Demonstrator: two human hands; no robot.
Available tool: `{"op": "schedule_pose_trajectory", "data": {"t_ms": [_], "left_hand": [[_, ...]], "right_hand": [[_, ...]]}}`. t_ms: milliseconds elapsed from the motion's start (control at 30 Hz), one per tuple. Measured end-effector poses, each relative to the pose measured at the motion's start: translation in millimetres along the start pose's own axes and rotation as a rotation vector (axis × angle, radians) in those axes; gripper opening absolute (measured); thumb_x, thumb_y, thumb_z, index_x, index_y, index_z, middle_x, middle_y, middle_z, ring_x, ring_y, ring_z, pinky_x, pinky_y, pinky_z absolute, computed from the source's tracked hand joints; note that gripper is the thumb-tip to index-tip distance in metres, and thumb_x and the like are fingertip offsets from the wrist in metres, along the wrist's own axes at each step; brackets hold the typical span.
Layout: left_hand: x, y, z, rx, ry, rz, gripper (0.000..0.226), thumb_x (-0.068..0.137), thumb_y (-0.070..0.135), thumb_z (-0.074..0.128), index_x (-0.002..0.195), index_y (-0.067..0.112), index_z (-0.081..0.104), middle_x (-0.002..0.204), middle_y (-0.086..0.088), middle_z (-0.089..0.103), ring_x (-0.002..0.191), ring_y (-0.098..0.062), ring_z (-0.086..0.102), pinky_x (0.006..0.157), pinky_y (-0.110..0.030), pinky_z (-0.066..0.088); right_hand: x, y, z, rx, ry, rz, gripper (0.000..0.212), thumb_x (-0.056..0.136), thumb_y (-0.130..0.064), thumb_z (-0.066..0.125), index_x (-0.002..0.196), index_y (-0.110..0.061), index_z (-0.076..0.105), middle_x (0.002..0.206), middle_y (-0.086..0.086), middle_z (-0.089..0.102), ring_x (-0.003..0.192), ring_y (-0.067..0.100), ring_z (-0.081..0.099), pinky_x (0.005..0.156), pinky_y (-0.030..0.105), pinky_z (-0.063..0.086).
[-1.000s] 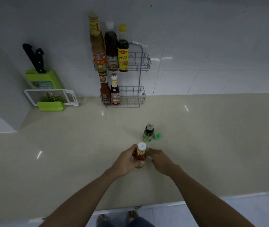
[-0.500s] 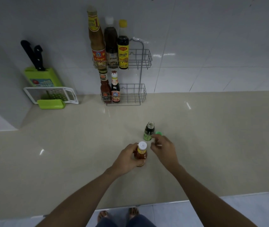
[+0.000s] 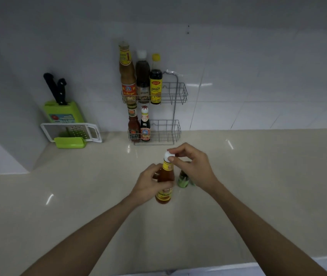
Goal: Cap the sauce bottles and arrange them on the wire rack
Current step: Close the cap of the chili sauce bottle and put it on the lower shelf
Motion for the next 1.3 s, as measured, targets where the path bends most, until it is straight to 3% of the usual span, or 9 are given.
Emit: {"op": "schedule_pose_trajectory", "data": {"t_ms": [267,433,667,767,867,967,1067,1167,1300], "left_hand": [[4.9,43.8,-19.0,-0.194,-0.226,0.059,0.034,0.082,0.004,0.068,0.111,0.021,0.06,0.108,-0.009,0.07,0.102,-0.02,0.067,0.085,-0.028,0.056],[-3.3,55.5,-27.0,-0.205,-0.315,0.03,0.028,0.084,0.012,0.065,0.109,0.022,0.057,0.1,0.001,0.066,0.089,-0.002,0.066,0.07,-0.017,0.051],[-11.3,57.2,-19.2,-0.209,-0.455,0.055,0.031,0.083,0.015,0.065,0.111,0.025,0.057,0.101,0.007,0.066,0.098,-0.008,0.064,0.085,-0.024,0.051],[-6.8,53.2,-15.4,-0.196,-0.205,0.087,0.029,0.081,0.015,0.067,0.104,0.028,0.056,0.091,-0.003,0.062,0.083,-0.011,0.06,0.074,-0.026,0.05],[0.3,47.0,-20.0,-0.009,0.205,0.126,0.02,0.077,0.016,0.066,0.09,0.023,0.053,0.073,-0.008,0.058,0.062,-0.014,0.053,0.059,-0.031,0.045],[1.0,42.5,-23.4,-0.12,0.067,0.048,0.02,0.079,0.015,0.065,0.096,0.021,0.055,0.081,-0.003,0.062,0.068,-0.01,0.059,0.065,-0.028,0.049],[-5.4,50.4,-31.5,-0.202,-0.25,-0.012,0.025,0.087,0.006,0.061,0.108,0.02,0.055,0.094,0.002,0.065,0.081,0.0,0.065,0.066,-0.016,0.051],[-7.2,58.2,-37.7,-0.232,-0.391,0.03,0.027,0.086,0.005,0.06,0.111,0.013,0.053,0.094,-0.002,0.065,0.083,-0.005,0.065,0.067,-0.014,0.049],[-0.8,51.1,-33.4,-0.161,-0.021,0.05,0.027,0.08,0.013,0.064,0.103,0.024,0.056,0.085,-0.006,0.062,0.076,-0.012,0.059,0.065,-0.023,0.049]], "right_hand": [[65.6,-64.9,-11.0,-0.288,-0.526,-0.033,0.022,0.088,-0.022,0.068,0.109,-0.021,0.065,0.104,0.003,0.067,0.091,0.016,0.067,0.073,0.036,0.061],[64.8,-90.5,-1.3,-0.905,-0.746,-0.348,0.024,0.099,-0.046,0.038,0.114,-0.028,0.04,0.081,-0.008,0.052,0.07,0.006,0.051,0.064,0.033,0.044],[53.7,-87.6,9.1,-1.104,-0.717,-0.849,0.032,0.097,-0.05,0.015,0.084,-0.023,0.028,0.062,-0.003,0.04,0.051,0.022,0.044,0.045,0.032,0.036],[61.5,-83.5,15.6,-1.201,-0.514,-0.726,0.042,0.089,-0.045,0.007,0.077,-0.018,0.038,0.06,0.004,0.05,0.053,0.029,0.05,0.048,0.031,0.03],[67.0,-76.9,32.8,-1.422,-0.382,-0.524,0.04,0.096,-0.034,0.021,0.112,-0.015,0.052,0.087,0.011,0.062,0.08,0.035,0.06,0.058,0.035,0.035],[71.5,-72.5,39.8,-1.359,-0.374,-0.346,0.051,0.097,-0.054,0.022,0.123,-0.027,0.056,0.086,0.011,0.061,0.086,0.032,0.061,0.063,0.035,0.036],[72.5,-79.3,34.8,-1.215,-0.414,-0.579,0.067,0.09,-0.068,0.011,0.106,-0.021,0.056,0.08,0.007,0.066,0.073,0.029,0.061,0.06,0.032,0.036],[68.1,-94.3,33.6,-1.217,-0.52,-0.79,0.057,0.094,-0.052,0.009,0.087,-0.017,0.054,0.069,0.004,0.065,0.051,0.024,0.046,0.05,0.029,0.027],[75.0,-99.3,42.3,-1.343,-0.294,-0.623,0.036,0.096,-0.031,0.029,0.068,-0.015,0.047,0.068,0.011,0.065,0.052,0.028,0.05,0.05,0.028,0.027]]}}
Point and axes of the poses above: each hand's wrist, its own x-axis towards the middle knuckle, its own z-axis out of the palm, y = z × x, the point moved 5 cm from there along x, towards the middle knuckle
